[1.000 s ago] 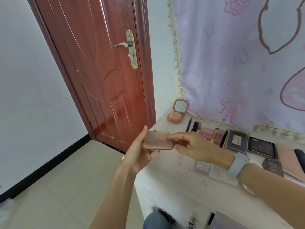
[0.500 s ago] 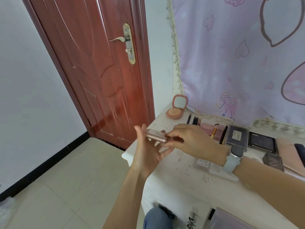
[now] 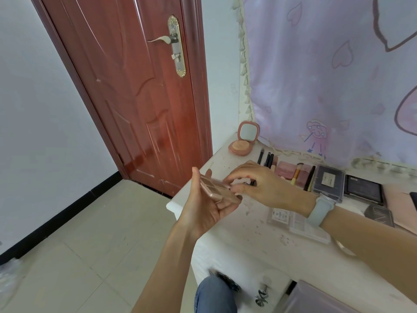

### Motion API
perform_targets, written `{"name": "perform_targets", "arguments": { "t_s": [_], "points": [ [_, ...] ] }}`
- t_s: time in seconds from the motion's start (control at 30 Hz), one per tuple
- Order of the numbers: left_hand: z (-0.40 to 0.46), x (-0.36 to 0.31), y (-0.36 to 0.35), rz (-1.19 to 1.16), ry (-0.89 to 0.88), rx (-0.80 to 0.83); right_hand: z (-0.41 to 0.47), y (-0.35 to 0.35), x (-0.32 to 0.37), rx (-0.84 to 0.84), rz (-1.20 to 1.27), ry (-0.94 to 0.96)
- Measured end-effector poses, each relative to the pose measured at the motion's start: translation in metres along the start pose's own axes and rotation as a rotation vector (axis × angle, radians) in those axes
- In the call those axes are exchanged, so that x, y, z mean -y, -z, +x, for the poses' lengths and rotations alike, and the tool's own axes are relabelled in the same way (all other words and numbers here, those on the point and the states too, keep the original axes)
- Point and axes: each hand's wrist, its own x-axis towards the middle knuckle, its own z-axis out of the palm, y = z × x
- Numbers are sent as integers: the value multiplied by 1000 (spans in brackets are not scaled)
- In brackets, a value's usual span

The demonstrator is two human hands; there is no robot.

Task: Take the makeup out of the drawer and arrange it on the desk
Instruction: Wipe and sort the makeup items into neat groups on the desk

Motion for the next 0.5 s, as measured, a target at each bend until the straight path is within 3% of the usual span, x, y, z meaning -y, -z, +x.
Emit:
{"name": "perform_targets", "arguments": {
  "t_s": [0.13, 0.3, 0.43, 0.5],
  "points": [
    [1, 1, 4, 54, 170, 11, 12, 4, -13, -209, -4, -23],
    [13, -17, 17, 81, 247, -42, 34, 2, -38, -157, -34, -152],
    [27, -25, 32, 127, 94, -319, 59, 6, -55, -203, -63, -228],
    [34, -22, 37, 316, -43, -454, 70, 6, -64, -193, -51, -267]
  ]
}}
